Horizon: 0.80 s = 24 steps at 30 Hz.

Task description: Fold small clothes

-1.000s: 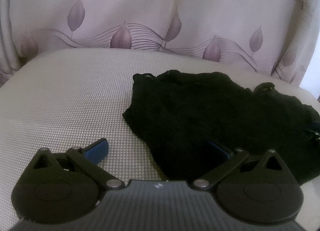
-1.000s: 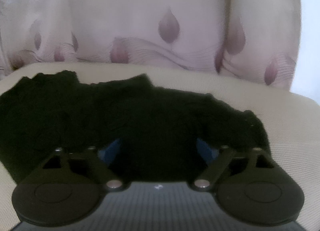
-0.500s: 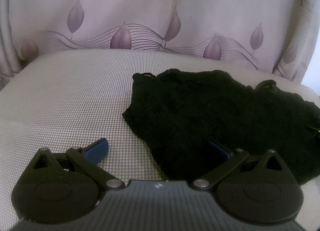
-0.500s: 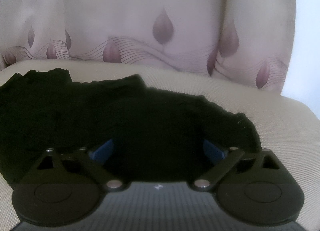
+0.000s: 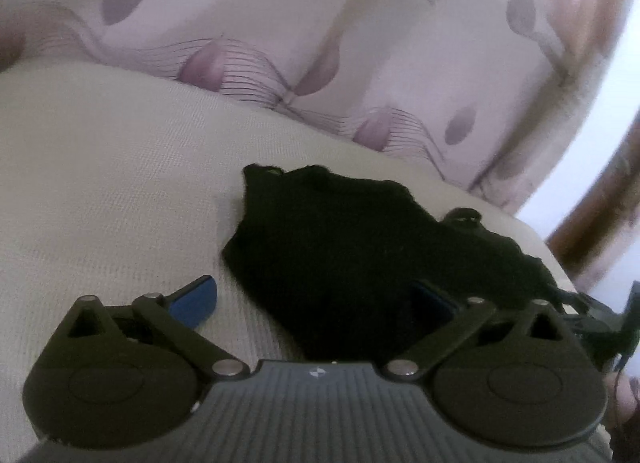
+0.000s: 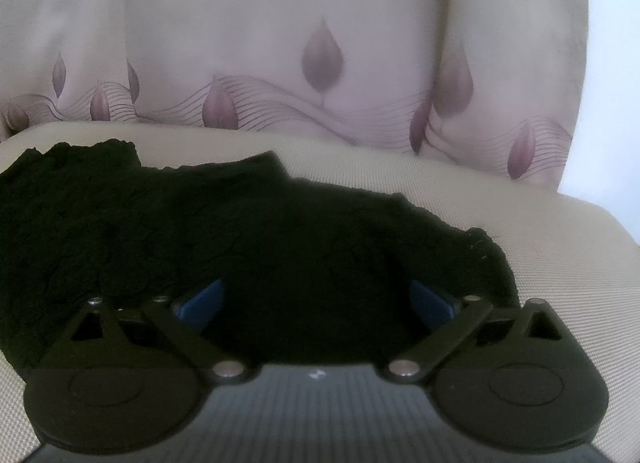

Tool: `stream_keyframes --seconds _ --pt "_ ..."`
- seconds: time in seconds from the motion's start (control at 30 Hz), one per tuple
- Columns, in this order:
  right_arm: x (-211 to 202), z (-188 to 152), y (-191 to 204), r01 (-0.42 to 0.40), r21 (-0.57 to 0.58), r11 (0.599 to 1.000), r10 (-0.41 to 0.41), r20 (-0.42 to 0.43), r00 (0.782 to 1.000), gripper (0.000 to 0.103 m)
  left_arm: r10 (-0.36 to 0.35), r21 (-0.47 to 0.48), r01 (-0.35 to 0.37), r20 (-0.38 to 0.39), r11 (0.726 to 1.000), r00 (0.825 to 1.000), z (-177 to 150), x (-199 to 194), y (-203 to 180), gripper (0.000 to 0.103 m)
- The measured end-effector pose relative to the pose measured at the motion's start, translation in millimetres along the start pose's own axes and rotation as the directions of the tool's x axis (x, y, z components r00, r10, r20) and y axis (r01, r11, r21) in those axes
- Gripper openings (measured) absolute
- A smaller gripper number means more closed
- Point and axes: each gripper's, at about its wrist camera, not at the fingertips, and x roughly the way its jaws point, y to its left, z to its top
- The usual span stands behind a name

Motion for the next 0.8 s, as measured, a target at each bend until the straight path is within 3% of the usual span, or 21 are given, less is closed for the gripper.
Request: stream_keyframes --seconds 0.2,0.4,0.43,0.47,0.53,0.63,0.7,0.8 --pt "-1.4 -1.2 -0.2 0.001 0.003 1.0 -0.001 0.009 1.0 0.102 -0.144 -0.105 0.144 0.006 0.984 0.99 18.8 17.8 21.6 0.098" --pt "-6.1 -2.1 -2.8 -0.015 0.015 1.0 0.014 0.035 0.999 0.103 -0.192 -0.177 0.19 0.005 0.966 0.981 30.6 27.9 35.7 0.073" --pt "-6.6 -2.1 -3.0 -0.017 0.015 1.0 0.017 0.038 0.999 0.103 -0.198 -0.178 0.193 -0.011 0.965 0.98 31.4 30.5 35.2 0.055" --pt "-6.8 -2.1 -3.1 -0.02 0.014 1.0 0.019 0.04 0.999 0.103 -0.202 -0.181 0.193 -0.032 0.964 0.979 30.7 33.6 34.7 0.03" --pt "-7.0 -2.0 -3.2 -0.022 0.014 1.0 0.022 0.041 0.999 0.103 -0.195 -0.166 0.182 -0.063 0.969 0.979 29.0 38.1 30.5 0.016" --pt "-8.2 -2.3 -3.3 -0.021 0.016 1.0 0.02 0.046 0.999 0.103 -0.185 -0.121 0.176 -0.072 0.977 0.98 26.8 38.8 22.0 0.016" --pt "-8.1 -2.5 -3.1 -0.02 0.015 1.0 0.019 0.047 0.999 0.103 -0.223 -0.13 0.213 -0.073 0.968 0.972 25.2 38.2 22.6 0.018" --pt "-8.1 -2.5 -3.5 -0.022 0.016 1.0 0.021 0.049 0.999 0.103 -0.257 -0.177 0.243 -0.061 0.954 0.964 22.2 39.7 27.9 0.042"
